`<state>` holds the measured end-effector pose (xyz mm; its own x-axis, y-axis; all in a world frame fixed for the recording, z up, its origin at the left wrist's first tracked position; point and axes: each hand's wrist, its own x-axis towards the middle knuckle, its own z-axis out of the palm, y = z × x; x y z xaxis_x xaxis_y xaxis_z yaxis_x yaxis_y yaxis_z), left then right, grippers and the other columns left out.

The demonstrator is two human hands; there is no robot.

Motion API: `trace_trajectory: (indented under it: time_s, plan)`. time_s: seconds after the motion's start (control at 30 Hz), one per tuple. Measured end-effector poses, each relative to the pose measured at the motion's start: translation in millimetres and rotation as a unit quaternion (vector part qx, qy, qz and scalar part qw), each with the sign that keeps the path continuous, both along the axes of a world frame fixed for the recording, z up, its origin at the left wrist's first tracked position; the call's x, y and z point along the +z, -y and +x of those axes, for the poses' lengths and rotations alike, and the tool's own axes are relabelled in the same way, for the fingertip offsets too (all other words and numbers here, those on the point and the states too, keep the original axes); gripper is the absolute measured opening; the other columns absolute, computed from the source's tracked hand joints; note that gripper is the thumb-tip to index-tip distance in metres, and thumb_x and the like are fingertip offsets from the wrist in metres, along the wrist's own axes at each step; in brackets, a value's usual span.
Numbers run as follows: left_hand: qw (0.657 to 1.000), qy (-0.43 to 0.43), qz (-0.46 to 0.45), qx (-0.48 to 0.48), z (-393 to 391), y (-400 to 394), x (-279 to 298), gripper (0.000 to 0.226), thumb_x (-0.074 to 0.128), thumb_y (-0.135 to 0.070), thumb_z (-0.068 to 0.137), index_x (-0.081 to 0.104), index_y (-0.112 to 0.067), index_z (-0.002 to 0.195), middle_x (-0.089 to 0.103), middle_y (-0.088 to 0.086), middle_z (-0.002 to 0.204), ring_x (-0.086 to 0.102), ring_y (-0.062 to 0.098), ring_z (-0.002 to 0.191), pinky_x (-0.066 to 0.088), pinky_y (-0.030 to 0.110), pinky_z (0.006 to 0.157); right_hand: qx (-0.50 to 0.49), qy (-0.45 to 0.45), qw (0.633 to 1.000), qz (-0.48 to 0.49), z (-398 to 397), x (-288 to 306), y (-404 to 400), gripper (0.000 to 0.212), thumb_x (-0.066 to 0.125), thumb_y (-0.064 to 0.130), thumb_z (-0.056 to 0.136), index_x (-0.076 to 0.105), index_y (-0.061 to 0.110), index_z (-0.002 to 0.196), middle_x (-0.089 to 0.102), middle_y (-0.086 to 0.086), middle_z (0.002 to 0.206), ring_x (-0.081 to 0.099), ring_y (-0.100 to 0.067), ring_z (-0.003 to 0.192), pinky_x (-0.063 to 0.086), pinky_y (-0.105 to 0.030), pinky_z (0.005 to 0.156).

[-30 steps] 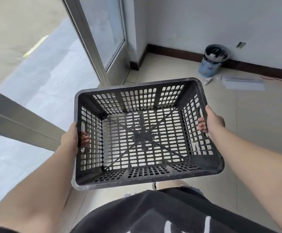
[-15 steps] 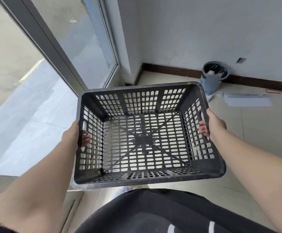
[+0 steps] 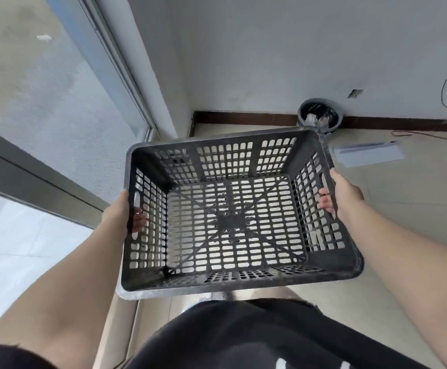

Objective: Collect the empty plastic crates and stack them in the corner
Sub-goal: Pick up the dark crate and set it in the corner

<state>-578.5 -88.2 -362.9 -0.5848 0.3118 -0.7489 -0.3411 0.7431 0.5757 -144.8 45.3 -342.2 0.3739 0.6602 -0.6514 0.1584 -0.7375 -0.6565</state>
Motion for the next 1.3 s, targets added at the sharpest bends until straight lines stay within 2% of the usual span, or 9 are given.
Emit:
trace_trajectory:
  time_s: [0.17,0.27,0.33,0.5,0.6,0.8,0.93,1.1,1.3]
  plan:
    - [0.999,-0.002,-0.005,-0.043,-11,-89,2,0.057,0.038,-0.055,0.093,0.052,-0.003,0.075,0.061,0.015,0.065,0.056,0.026,0.056,0.048,0.033,0.055,-0.045,0.003,0.999,-0.003,-9,-4,-61,0.06,0.054,0.063,0.084,0.066,0.004,0.078,0.062,-0.009,0.064,0.057,-0.021,0.051,0.044,-0.027,0.053]
    - [0.999,0.004,-0.001,-0.044,-19,-142,-3,0.059,0.039,-0.061,0.09,0.05,-0.006,0.07,0.055,0.009,0.039,0.054,0.023,0.042,0.046,0.027,0.044,-0.058,-0.002,0.998,-0.005,-13,-10,-107,0.06,0.054,0.063,0.084,0.065,0.004,0.075,0.062,-0.009,0.064,0.057,-0.021,0.051,0.044,-0.027,0.053]
    - [0.999,0.007,0.004,-0.04,-22,-177,-6,0.059,0.039,-0.064,0.089,0.047,-0.009,0.067,0.049,0.005,0.033,0.048,0.019,0.028,0.04,0.019,0.034,-0.06,-0.005,0.998,-0.003,-14,-16,-141,0.059,0.055,0.061,0.085,0.064,0.005,0.072,0.063,-0.009,0.065,0.057,-0.021,0.051,0.045,-0.026,0.053]
    - [0.999,-0.013,-0.007,-0.03,-21,-255,-6,0.057,0.039,-0.06,0.091,0.049,-0.009,0.068,0.051,0.007,0.041,0.048,0.018,0.029,0.04,0.019,0.036,-0.059,-0.02,0.998,-0.014,-16,-25,-223,0.057,0.056,0.06,0.084,0.064,0.006,0.071,0.063,-0.007,0.051,0.056,-0.017,0.04,0.044,-0.025,0.05]
    - [0.999,-0.008,-0.014,-0.031,-26,-298,-13,0.058,0.04,-0.061,0.091,0.051,-0.009,0.069,0.055,0.008,0.043,0.052,0.018,0.032,0.042,0.02,0.035,-0.064,-0.027,0.997,-0.023,-19,-32,-269,0.057,0.056,0.06,0.084,0.065,0.005,0.074,0.064,-0.011,0.063,0.055,-0.019,0.042,0.044,-0.025,0.051]
    - [0.999,0.007,-0.013,-0.036,-45,-380,-32,0.057,0.047,-0.061,0.09,0.051,-0.008,0.07,0.054,0.007,0.043,0.05,0.018,0.034,0.042,0.018,0.035,-0.086,-0.017,0.996,-0.033,-39,-52,-345,0.053,0.058,0.057,0.085,0.062,0.006,0.072,0.065,-0.011,0.07,0.055,-0.021,0.049,0.041,-0.026,0.048]
    - [0.997,0.021,-0.039,-0.06,-72,-446,-64,0.057,0.044,-0.061,0.091,0.049,-0.01,0.068,0.052,0.004,0.039,0.047,0.016,0.031,0.04,0.018,0.035,-0.103,-0.012,0.993,-0.05,-63,-84,-395,0.054,0.057,0.058,0.086,0.062,0.006,0.072,0.063,-0.011,0.068,0.054,-0.02,0.049,0.043,-0.026,0.052]
    - [0.992,0.046,-0.079,-0.092,-106,-523,-119,0.055,0.036,-0.059,0.094,0.043,-0.012,0.066,0.047,0.003,0.036,0.042,0.016,0.026,0.033,0.018,0.036,-0.112,-0.016,0.991,-0.075,-91,-137,-450,0.055,0.053,0.059,0.087,0.061,0.006,0.072,0.06,-0.01,0.063,0.052,-0.014,0.036,0.038,-0.023,0.044]
    - [0.988,0.044,-0.108,-0.104,-133,-592,-216,0.059,0.033,-0.059,0.096,0.047,-0.007,0.07,0.055,0.009,0.04,0.047,0.019,0.027,0.036,0.027,0.047,-0.141,-0.032,0.987,-0.073,-115,-229,-505,0.045,0.057,0.05,0.089,0.061,0.008,0.075,0.062,-0.008,0.067,0.052,-0.011,0.031,0.043,-0.027,0.057]
